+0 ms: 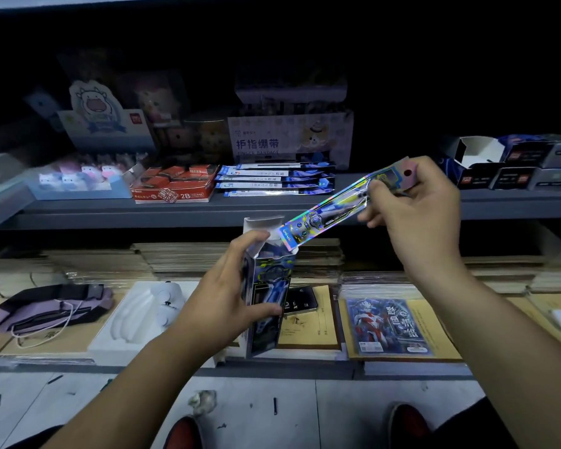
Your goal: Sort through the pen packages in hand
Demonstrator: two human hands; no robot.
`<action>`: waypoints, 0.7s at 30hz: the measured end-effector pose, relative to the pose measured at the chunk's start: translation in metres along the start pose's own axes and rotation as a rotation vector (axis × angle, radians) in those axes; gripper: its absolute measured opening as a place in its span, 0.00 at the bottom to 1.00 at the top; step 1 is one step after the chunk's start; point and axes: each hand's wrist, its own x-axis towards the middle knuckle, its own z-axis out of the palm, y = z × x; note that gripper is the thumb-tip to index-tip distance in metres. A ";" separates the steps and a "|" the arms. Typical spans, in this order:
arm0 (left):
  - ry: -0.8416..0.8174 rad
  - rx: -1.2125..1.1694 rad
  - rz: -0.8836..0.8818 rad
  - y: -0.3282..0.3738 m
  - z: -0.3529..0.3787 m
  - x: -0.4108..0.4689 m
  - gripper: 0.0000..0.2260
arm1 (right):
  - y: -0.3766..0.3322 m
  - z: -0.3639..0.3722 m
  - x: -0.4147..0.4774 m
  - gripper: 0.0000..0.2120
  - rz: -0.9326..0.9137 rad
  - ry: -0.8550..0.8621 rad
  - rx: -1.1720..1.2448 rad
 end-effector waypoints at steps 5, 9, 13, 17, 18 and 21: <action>0.045 0.007 0.038 -0.005 0.004 -0.001 0.45 | -0.008 -0.001 -0.007 0.07 -0.086 -0.010 -0.003; 0.052 0.012 0.055 -0.004 0.004 0.000 0.47 | -0.014 0.001 -0.011 0.09 -0.133 -0.014 0.036; 0.067 0.064 0.076 -0.002 0.005 -0.001 0.49 | -0.012 0.004 -0.014 0.06 -0.199 0.003 -0.023; 0.080 0.083 0.102 0.001 0.004 -0.001 0.43 | -0.009 0.004 -0.014 0.09 -0.224 -0.037 -0.078; 0.080 0.092 0.098 0.003 0.004 -0.001 0.43 | -0.008 0.004 -0.015 0.11 -0.217 -0.062 -0.082; 0.083 0.121 0.095 0.003 0.003 -0.003 0.41 | -0.006 0.007 -0.017 0.07 -0.178 -0.139 -0.095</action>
